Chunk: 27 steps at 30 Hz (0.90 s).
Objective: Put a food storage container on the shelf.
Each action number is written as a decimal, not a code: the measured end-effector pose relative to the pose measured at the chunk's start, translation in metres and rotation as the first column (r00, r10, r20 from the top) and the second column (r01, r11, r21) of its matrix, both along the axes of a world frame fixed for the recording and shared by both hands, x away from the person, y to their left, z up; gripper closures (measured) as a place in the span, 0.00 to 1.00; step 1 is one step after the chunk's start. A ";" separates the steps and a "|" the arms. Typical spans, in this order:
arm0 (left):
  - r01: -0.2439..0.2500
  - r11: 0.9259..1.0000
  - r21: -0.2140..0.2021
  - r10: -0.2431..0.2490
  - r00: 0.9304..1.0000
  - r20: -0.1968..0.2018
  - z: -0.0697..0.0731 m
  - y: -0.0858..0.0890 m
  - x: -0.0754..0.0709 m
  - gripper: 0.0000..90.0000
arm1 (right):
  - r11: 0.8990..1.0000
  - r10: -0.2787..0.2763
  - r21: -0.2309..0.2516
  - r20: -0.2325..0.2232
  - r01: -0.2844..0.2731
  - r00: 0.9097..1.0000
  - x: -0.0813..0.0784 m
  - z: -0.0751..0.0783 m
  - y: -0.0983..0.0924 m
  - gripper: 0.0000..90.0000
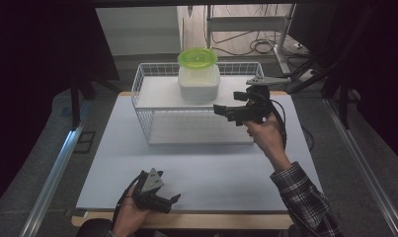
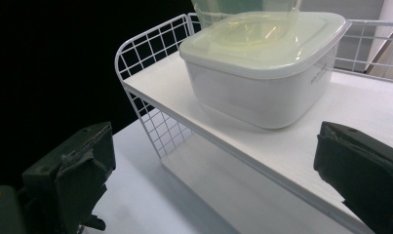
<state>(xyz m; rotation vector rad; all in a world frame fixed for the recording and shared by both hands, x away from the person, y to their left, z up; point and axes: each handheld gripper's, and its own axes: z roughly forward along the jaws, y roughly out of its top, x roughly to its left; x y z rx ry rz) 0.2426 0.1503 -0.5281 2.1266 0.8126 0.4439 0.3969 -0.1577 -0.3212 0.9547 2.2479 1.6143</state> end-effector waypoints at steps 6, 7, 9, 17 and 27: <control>0.001 1.000 0.001 -0.001 1.000 0.000 0.000 0.000 0.000 0.03 | 1.000 -0.002 -0.018 0.027 0.003 1.000 -0.009 -0.009 0.001 0.02; 0.001 1.000 0.001 -0.001 1.000 0.000 0.000 0.000 0.000 0.03 | 1.000 0.000 -0.021 0.028 0.001 1.000 -0.010 -0.010 0.001 0.02; 0.001 1.000 0.002 -0.001 1.000 0.000 0.000 0.000 0.000 0.03 | 0.999 0.000 -0.034 0.034 0.001 0.999 -0.012 -0.014 0.002 0.02; 0.001 1.000 0.002 -0.001 1.000 0.000 0.000 0.000 0.000 0.03 | 0.999 0.005 -0.040 0.051 -0.002 0.999 -0.026 -0.030 0.001 0.02; 0.001 1.000 0.004 -0.001 1.000 -0.001 -0.001 -0.001 0.000 0.03 | 0.999 0.007 -0.042 0.044 -0.005 0.999 -0.037 -0.058 -0.007 0.03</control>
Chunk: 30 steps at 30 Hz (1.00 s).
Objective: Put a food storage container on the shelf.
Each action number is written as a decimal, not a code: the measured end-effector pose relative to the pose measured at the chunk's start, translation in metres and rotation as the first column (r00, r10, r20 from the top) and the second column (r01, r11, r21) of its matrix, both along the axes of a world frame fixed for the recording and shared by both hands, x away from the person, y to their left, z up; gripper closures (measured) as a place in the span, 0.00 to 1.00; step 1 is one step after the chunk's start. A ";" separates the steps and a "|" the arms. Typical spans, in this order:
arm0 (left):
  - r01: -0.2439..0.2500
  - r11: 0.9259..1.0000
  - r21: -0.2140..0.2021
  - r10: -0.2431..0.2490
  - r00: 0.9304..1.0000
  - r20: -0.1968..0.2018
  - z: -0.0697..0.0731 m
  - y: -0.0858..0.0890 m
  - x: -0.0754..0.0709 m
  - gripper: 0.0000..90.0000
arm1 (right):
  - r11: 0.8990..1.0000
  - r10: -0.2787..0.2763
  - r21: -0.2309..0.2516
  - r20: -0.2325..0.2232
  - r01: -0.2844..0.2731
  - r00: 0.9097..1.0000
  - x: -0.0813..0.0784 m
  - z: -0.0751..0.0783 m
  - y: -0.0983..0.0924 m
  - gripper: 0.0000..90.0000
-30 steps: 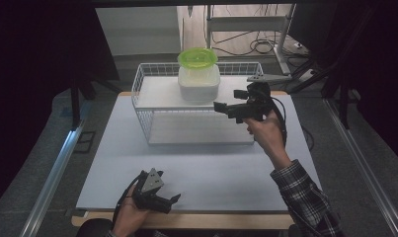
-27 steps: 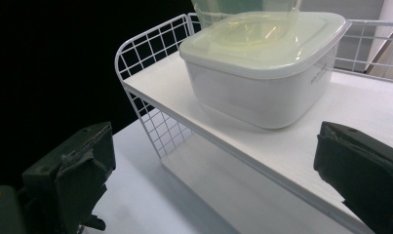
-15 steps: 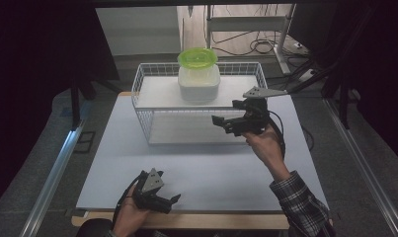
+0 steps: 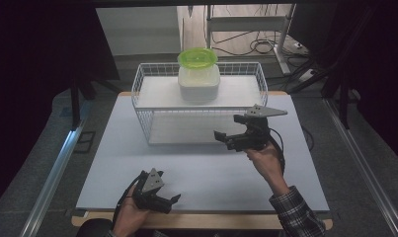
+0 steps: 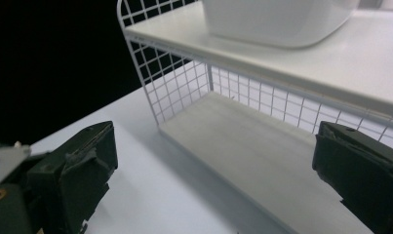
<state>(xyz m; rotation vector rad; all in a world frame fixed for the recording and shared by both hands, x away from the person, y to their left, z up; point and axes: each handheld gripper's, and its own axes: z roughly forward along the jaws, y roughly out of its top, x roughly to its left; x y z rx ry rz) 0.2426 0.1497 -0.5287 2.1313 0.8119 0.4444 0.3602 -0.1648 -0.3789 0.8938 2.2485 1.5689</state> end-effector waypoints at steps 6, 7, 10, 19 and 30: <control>0.005 1.000 0.003 -0.005 1.000 0.000 0.000 -0.001 0.000 0.03 | 1.000 0.006 -0.028 0.003 -0.006 1.000 -0.005 -0.016 -0.005 0.02; 0.006 1.000 0.003 -0.006 1.000 0.000 0.000 -0.001 0.000 0.03 | 1.000 0.003 -0.030 0.003 -0.003 1.000 -0.006 -0.019 -0.006 0.02; 0.006 1.000 0.002 -0.006 1.000 0.000 0.000 0.000 0.000 0.03 | 0.999 0.001 -0.040 -0.008 -0.001 1.000 -0.010 -0.024 -0.008 0.02; 0.008 1.000 -0.005 -0.008 1.000 0.002 0.001 0.001 -0.001 0.03 | 0.997 0.007 -0.072 -0.013 -0.008 1.000 -0.026 -0.039 -0.016 0.01; 0.007 1.000 -0.001 -0.007 1.000 -0.003 0.000 0.000 -0.001 0.03 | 0.992 -0.013 -0.125 -0.022 0.010 1.000 -0.041 -0.062 -0.029 0.01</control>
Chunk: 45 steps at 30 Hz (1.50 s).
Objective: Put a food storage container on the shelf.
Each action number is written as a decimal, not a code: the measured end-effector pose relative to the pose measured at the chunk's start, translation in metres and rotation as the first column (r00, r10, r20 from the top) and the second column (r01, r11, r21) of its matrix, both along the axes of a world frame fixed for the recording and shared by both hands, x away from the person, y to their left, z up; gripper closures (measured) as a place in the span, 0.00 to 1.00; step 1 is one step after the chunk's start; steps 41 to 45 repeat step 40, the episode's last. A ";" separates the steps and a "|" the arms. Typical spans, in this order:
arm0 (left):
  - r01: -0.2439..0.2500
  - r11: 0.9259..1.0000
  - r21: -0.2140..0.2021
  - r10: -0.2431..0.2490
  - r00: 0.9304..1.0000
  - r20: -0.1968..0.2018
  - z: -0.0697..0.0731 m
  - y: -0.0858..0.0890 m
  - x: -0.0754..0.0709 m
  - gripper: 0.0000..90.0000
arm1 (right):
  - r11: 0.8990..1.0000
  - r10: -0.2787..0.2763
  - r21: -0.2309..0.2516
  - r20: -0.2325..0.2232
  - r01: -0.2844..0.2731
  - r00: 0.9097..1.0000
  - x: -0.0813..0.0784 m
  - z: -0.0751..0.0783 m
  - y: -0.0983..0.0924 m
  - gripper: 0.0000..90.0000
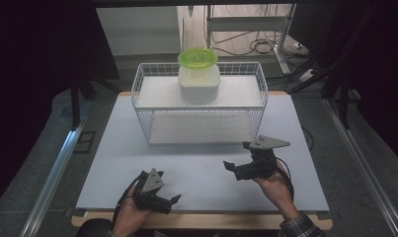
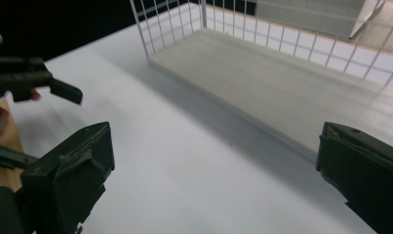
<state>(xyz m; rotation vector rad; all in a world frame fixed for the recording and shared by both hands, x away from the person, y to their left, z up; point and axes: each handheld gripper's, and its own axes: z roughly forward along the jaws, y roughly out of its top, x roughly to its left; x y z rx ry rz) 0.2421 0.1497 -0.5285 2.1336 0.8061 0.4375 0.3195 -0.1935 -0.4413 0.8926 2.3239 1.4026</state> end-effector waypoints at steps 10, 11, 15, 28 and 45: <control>-0.002 1.000 -0.002 0.002 1.000 -0.004 0.000 0.000 0.000 0.03 | 0.996 -0.033 -0.085 0.004 0.034 0.999 -0.009 -0.025 -0.009 0.00; -0.002 1.000 -0.002 0.002 1.000 -0.004 0.000 0.000 0.000 0.03 | 0.995 -0.035 -0.092 0.002 0.035 0.999 -0.009 -0.027 -0.009 0.00; -0.002 1.000 -0.001 0.002 1.000 -0.005 -0.001 0.000 0.001 0.03 | 0.993 -0.036 -0.112 -0.010 0.034 0.999 -0.011 -0.035 -0.011 0.00; 0.000 1.000 0.002 0.000 1.000 -0.016 -0.002 0.000 0.001 0.03 | 0.973 -0.010 -0.230 -0.055 -0.003 0.998 -0.013 -0.064 -0.002 0.00; 0.002 1.000 0.005 -0.002 1.000 -0.019 -0.002 0.000 0.002 0.03 | 0.961 -0.006 -0.276 -0.096 -0.021 0.995 -0.010 -0.076 0.001 0.00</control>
